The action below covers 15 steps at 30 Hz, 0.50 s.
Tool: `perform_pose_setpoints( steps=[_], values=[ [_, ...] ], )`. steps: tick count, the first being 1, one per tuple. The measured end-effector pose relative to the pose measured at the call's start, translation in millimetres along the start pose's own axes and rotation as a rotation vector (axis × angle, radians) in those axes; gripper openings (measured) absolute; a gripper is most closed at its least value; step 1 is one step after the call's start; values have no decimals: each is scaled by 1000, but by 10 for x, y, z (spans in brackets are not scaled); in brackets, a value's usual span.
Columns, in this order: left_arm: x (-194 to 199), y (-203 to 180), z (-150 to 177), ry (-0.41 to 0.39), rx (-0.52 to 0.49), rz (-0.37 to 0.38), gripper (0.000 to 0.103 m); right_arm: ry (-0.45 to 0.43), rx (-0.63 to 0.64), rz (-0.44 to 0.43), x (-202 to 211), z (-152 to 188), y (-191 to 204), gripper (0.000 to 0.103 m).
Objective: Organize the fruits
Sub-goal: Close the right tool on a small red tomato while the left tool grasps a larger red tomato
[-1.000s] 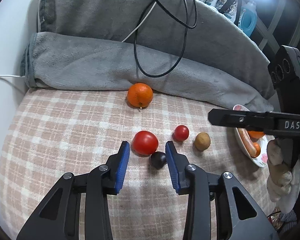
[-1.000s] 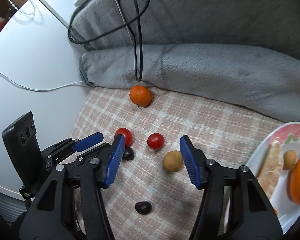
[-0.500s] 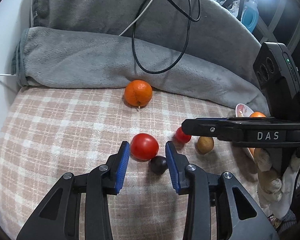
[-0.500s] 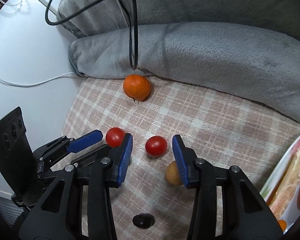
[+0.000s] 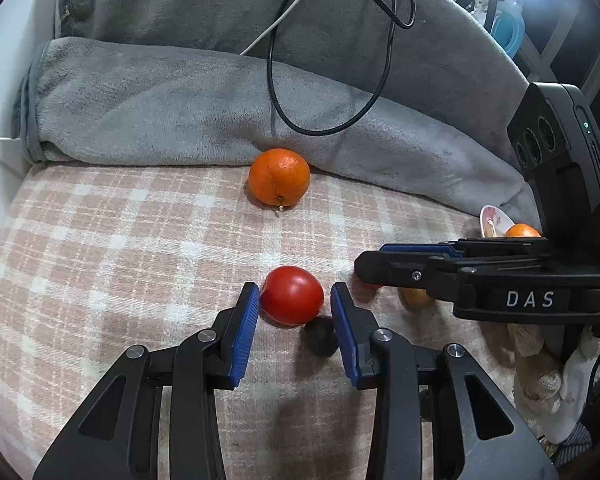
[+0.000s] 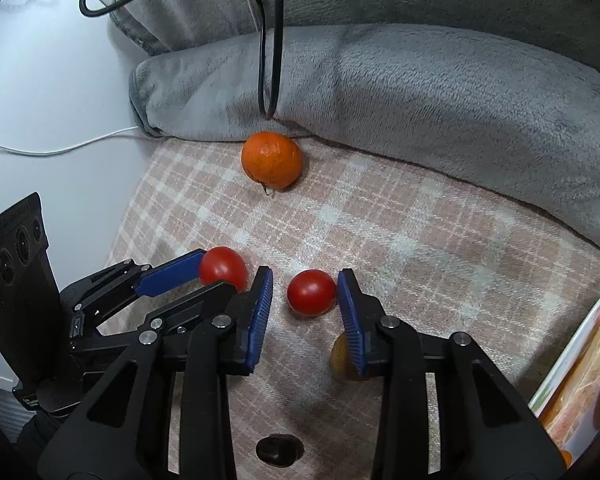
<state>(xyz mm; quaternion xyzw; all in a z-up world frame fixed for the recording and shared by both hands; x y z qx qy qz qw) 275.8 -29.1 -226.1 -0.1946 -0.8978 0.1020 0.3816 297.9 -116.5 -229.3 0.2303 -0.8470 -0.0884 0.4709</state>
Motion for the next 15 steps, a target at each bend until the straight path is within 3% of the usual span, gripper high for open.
perform_pose_setpoints(
  steps=[4,15],
  values=[
    [4,14,-3,-1,1,-3,32,7,16,8,-19,19,9,27],
    [84,16,-13,-21,-8,-11,31,-10,26,4,34,13,79,27]
  ],
)
Point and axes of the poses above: each gripper's, at about its wrist camera, not at the fingertips, and x roughly against the way its jaws point, y to its left, z to its underside, the point moved 9 cm from there along -x, roughly the way its jaws point, and after that the axes turned 12 degrees about -y, right-handed, at the moved point
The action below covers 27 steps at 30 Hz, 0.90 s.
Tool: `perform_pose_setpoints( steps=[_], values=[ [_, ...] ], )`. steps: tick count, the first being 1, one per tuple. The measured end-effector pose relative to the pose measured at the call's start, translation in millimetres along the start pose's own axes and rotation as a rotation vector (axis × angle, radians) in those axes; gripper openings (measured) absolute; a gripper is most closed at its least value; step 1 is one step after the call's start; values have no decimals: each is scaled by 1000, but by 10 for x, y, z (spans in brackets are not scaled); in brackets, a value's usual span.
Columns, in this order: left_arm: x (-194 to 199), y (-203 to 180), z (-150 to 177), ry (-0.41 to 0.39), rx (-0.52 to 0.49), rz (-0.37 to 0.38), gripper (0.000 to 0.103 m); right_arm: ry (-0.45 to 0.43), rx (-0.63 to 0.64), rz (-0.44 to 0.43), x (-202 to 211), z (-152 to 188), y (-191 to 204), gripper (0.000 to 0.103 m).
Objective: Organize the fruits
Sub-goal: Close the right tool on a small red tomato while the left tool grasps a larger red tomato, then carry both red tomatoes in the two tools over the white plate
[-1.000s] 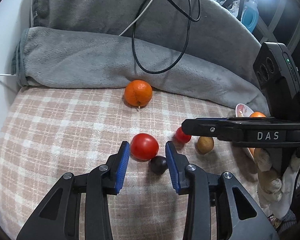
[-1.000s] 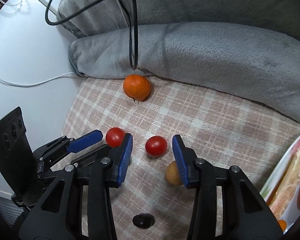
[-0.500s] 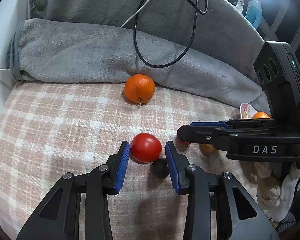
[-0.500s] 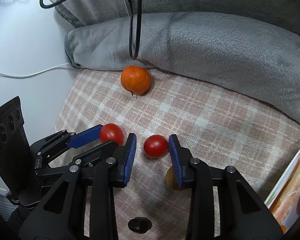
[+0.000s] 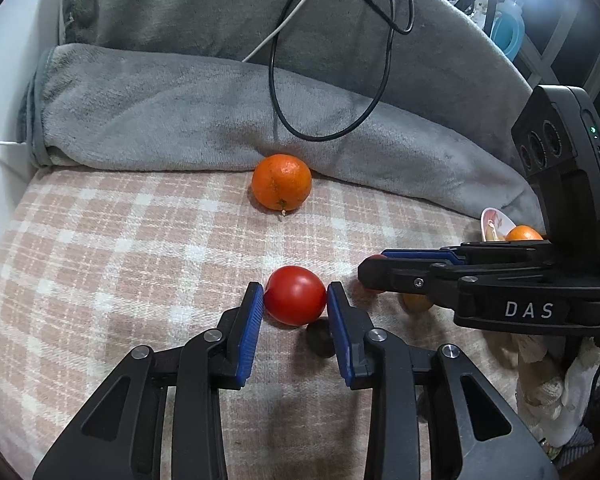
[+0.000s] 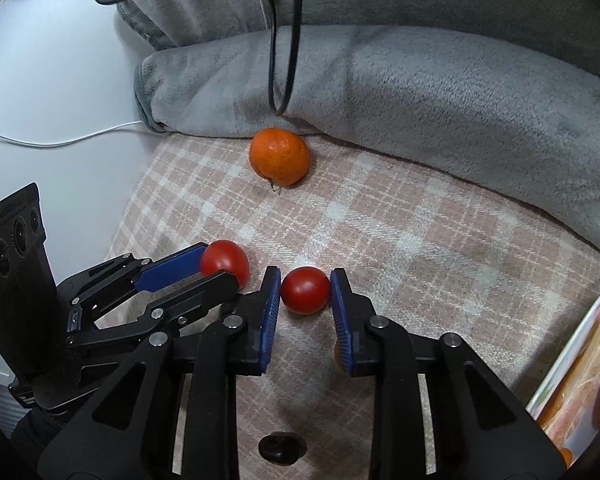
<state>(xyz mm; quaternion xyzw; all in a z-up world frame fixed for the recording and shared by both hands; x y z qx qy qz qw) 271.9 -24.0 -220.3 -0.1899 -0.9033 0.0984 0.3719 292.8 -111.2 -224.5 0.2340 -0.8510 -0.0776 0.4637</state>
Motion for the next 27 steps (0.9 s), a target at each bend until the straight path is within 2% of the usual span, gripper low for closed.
perform_pose_setpoints(
  steps=[13,27],
  values=[
    [244,-231,-71,-46,-30,24,31,-73,6,-19,525,6,33,27],
    [367,-808,-134,-79,-86,98,31,-177,7,-3,1309,115,-105,27]
  ],
)
Point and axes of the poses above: each gripper's, at about its wrist camera, not at the fingertips, and x roughly against the way its jaws point, y to its left, z to its underside, the point moved 9 cm from there along -x, roughly the way its jaws point, and after that the axes turned 12 degrees about -y, right-handed, at the moved point
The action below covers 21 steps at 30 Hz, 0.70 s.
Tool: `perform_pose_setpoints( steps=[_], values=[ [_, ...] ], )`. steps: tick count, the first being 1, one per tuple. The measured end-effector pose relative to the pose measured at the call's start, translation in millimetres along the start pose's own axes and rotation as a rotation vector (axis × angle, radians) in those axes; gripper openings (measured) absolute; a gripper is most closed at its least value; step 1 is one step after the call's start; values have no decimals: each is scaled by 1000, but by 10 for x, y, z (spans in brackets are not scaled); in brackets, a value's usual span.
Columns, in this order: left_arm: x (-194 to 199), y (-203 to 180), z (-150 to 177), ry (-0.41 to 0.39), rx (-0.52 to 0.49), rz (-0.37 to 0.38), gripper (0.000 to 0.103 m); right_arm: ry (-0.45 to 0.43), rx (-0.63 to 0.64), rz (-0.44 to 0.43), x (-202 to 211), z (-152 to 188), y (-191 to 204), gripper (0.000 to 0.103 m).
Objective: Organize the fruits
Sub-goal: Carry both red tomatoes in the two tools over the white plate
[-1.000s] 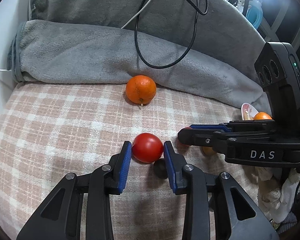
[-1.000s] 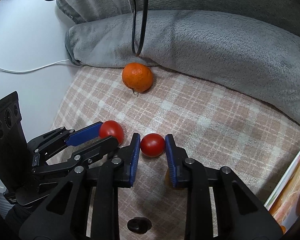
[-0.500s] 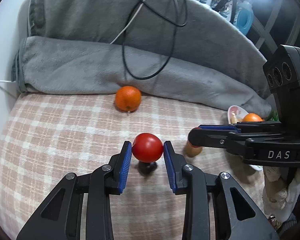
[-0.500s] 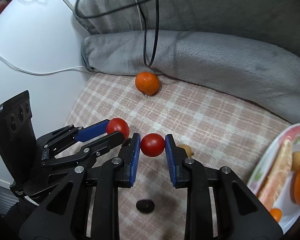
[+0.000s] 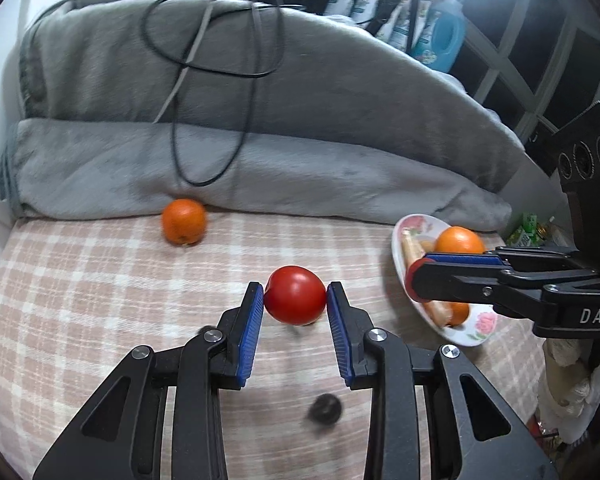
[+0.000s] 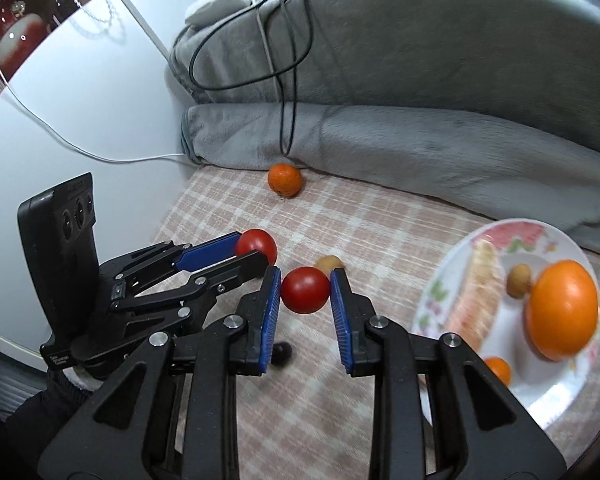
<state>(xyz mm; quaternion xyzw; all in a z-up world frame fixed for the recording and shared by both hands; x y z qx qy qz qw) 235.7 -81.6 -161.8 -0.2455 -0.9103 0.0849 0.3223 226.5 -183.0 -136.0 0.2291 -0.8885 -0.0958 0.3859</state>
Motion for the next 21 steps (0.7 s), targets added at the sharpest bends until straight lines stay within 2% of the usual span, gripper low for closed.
perform_pose_setpoints(
  steps=[14,21],
  values=[
    [-200,-621,-36,9,-53,76,31,-74,-66,93,762,271,-671,27],
    [-347,-951,-44,20,-85,107,31,-87,-102,129,964,414,-978,27]
  ],
)
Point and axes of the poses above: each gripper's, at about its wrist camera, not at the fingertips, and x roughly against the way its jaws point, y to its left, z to its underside, the point moved 9 cm from there along -x, roughly the way its jaws point, and after that the axes turned 12 degrees about -y, right-handed, at the moved point
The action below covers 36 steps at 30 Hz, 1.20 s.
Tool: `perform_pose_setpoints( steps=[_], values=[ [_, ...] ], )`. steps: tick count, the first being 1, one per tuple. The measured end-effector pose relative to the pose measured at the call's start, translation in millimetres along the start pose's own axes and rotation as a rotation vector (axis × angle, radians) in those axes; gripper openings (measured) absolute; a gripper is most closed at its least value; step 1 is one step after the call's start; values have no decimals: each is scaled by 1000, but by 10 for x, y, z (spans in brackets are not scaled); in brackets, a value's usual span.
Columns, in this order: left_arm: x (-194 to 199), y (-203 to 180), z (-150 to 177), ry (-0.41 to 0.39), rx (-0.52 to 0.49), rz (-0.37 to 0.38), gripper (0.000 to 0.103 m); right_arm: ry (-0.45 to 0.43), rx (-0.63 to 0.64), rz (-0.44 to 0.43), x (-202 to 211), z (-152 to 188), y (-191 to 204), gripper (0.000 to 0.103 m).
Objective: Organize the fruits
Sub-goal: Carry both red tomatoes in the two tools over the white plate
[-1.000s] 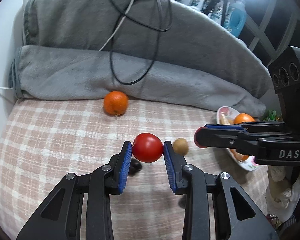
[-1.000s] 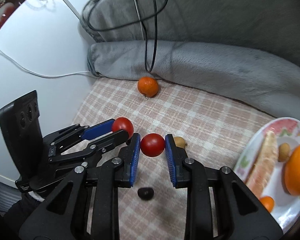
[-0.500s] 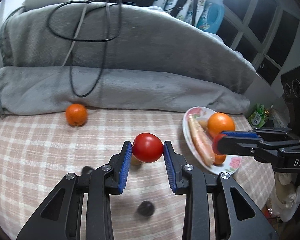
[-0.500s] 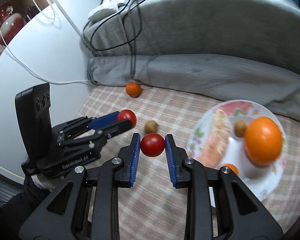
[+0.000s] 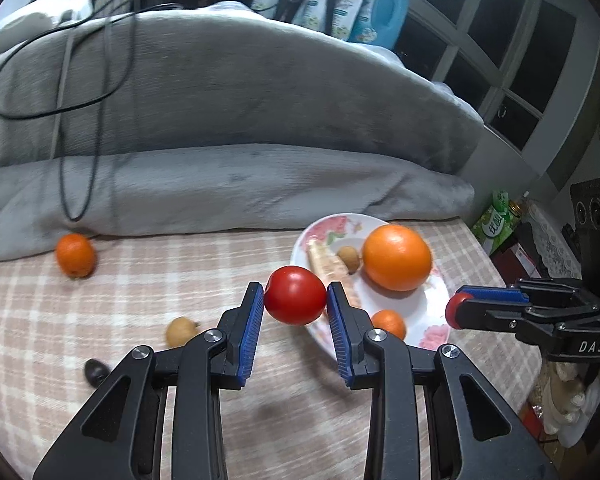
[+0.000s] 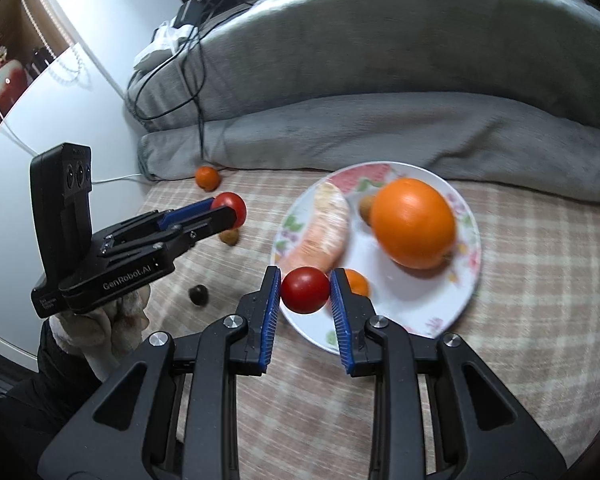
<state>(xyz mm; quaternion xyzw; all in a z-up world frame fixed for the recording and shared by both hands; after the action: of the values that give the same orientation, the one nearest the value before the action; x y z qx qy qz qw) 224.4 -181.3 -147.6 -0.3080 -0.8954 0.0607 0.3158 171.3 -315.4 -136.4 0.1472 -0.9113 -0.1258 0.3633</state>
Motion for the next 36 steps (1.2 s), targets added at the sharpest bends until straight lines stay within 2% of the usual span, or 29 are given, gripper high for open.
perform_pose_setpoints(
  steps=[15,27,36],
  values=[
    [-315,-412,29,37,-69,18,31,-20,41,78,63,108,-325,27],
    [-466,-516,70,65,-117,12,31,-17,142,151,-7,151,-355,27],
    [-504,-548,66,66,-113,20,31,-12,153,166,-32,165,-370,27]
  ],
)
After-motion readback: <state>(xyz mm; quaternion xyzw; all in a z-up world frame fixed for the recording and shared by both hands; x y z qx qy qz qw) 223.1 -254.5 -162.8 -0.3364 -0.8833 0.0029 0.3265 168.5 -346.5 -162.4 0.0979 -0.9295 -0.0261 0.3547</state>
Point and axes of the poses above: each gripper's, at about its wrist camera, not at the fingertips, and x roughly against the way its jaws point, y to its left, z to its underside, the point moved 9 cm from there along -x, roughly the way its jaws point, and after that the axes turned 12 degrees about -y, right-handed, at the moved point
